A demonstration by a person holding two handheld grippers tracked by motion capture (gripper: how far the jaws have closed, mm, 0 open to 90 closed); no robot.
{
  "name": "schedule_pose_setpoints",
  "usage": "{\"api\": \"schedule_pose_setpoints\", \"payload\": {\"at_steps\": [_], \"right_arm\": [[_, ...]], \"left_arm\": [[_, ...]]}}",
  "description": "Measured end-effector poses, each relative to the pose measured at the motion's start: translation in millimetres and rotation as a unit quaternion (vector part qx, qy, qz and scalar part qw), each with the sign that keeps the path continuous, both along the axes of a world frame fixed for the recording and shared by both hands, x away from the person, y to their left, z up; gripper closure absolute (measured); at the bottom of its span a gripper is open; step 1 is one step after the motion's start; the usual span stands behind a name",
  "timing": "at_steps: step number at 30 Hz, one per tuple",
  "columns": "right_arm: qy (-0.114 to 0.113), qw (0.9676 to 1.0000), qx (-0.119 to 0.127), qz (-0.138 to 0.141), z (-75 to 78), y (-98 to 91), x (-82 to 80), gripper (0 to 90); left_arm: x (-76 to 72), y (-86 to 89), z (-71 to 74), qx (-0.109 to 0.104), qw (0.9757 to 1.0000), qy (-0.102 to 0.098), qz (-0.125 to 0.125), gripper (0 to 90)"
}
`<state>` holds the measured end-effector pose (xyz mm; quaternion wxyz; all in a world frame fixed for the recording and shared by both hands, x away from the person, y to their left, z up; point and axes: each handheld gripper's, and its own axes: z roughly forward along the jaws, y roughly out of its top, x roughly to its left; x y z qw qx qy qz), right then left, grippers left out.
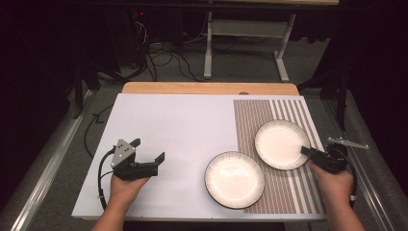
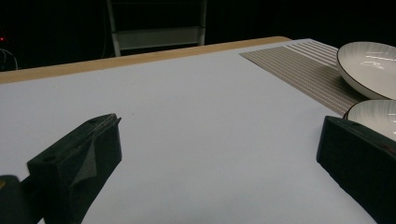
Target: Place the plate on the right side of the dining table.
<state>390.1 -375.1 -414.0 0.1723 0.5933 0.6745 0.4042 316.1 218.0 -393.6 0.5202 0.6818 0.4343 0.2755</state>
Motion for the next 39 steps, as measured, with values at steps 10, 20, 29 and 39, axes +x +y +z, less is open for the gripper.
{"api": "schedule_pose_setpoints", "payload": {"at_steps": [10,20,29,39], "right_arm": [[0.01,0.9996,-0.019,-0.018,-4.6,0.9,4.9,74.8],[-0.007,0.9991,-0.039,-0.018,-2.5,2.6,2.3,67.9],[-0.091,0.9944,-0.051,0.016,17.4,12.5,-16.8,41.0],[-0.177,0.9745,-0.055,0.126,40.6,79.6,-51.6,12.7]], "left_arm": [[0.7,-0.7,-0.4,0.004,1.0,0.002,0.0,0.6],[0.6,-2.8,-1.4,0.009,0.9999,0.009,-0.011,0.6],[-2.7,-5.1,0.7,0.012,0.9998,0.005,-0.018,0.6],[-10.5,-3.3,8.9,0.012,0.9997,-0.016,-0.017,0.3]]}}
